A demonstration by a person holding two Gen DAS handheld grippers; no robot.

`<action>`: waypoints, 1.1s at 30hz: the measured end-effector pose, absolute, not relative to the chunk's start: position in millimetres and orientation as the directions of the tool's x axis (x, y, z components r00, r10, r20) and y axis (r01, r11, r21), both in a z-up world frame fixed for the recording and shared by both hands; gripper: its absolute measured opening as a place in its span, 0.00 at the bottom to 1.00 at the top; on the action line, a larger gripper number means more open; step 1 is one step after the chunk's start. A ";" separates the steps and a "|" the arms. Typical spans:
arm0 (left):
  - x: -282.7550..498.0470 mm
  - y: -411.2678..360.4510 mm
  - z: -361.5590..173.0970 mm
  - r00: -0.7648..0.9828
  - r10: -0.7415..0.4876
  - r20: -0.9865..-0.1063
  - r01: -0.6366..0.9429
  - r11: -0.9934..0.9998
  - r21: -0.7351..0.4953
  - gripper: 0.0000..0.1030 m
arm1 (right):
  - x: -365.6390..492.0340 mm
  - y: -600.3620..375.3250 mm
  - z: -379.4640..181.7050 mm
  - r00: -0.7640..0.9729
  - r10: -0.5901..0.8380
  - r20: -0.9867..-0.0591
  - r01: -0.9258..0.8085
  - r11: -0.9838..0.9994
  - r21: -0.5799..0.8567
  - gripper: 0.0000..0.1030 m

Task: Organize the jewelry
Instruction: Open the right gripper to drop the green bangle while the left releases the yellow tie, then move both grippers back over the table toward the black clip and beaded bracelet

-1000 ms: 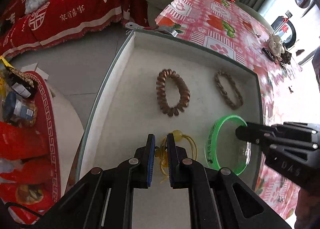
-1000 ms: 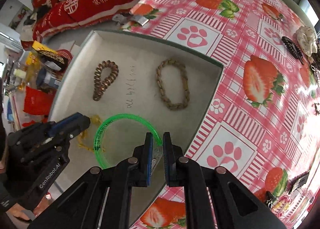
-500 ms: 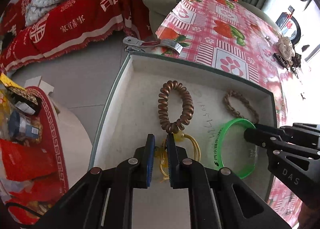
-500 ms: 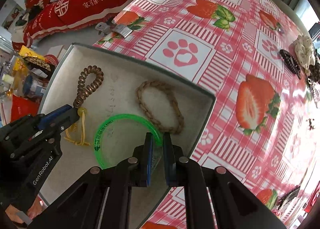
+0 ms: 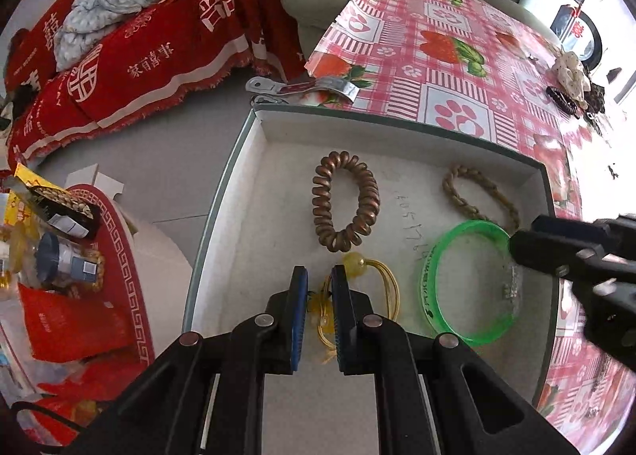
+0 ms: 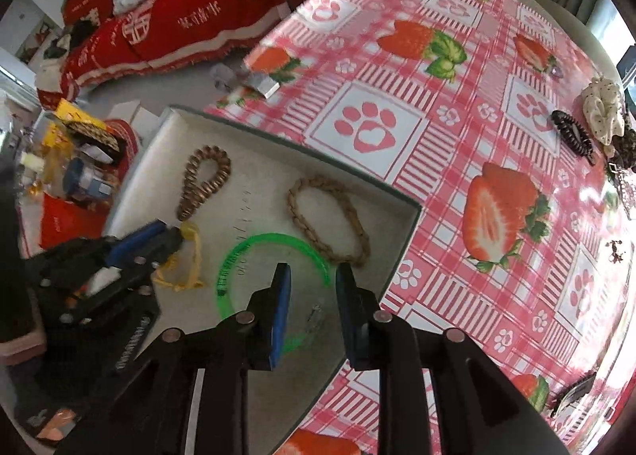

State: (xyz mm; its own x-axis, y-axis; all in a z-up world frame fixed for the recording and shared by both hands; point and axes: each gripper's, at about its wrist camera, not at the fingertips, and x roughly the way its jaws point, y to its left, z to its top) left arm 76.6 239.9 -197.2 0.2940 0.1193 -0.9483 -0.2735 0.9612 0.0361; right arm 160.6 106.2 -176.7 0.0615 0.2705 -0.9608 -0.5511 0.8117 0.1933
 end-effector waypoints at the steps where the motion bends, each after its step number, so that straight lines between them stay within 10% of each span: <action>1: 76.4 238.9 -196.8 0.293 0.121 -0.948 -0.270 0.962 0.039 0.18 | 160.4 101.0 -171.3 0.066 0.281 -0.957 -0.546 0.813 0.202 0.25; 16: 75.4 226.9 -185.8 0.320 0.171 -0.932 -0.248 0.964 0.091 0.18 | 138.5 56.0 -133.7 0.096 0.371 -0.924 -0.457 0.841 0.291 0.25; 17: 75.4 225.7 -184.9 0.320 0.173 -0.931 -0.245 0.965 0.095 0.25 | 137.8 52.4 -133.5 0.096 0.374 -0.923 -0.451 0.843 0.295 0.25; 18: 75.0 224.8 -184.3 0.318 0.176 -0.931 -0.246 0.964 0.098 0.73 | 137.1 49.2 -133.1 0.095 0.375 -0.922 -0.445 0.845 0.298 0.25; 19: 73.6 224.4 -181.7 0.324 0.195 -0.926 -0.261 0.959 0.111 1.00 | 136.3 46.8 -132.7 0.095 0.376 -0.922 -0.440 0.847 0.300 0.25; 29: 65.5 209.6 -164.8 0.345 0.212 -0.914 -0.247 0.960 0.130 1.00 | 127.0 15.6 -139.5 0.080 0.366 -0.927 -0.384 0.870 0.310 0.25; 33: 61.0 195.4 -155.7 0.360 0.195 -0.912 -0.209 0.970 0.125 1.00 | 123.4 -1.3 -140.6 0.079 0.362 -0.929 -0.353 0.882 0.313 0.41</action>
State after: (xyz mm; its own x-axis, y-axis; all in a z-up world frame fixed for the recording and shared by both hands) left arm 61.0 195.4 -155.7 0.3603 0.1955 -0.9121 -0.2093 0.9698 0.1252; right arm 123.4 -1.3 -140.6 0.0790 0.3619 -0.9289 -0.3527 0.8817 0.3135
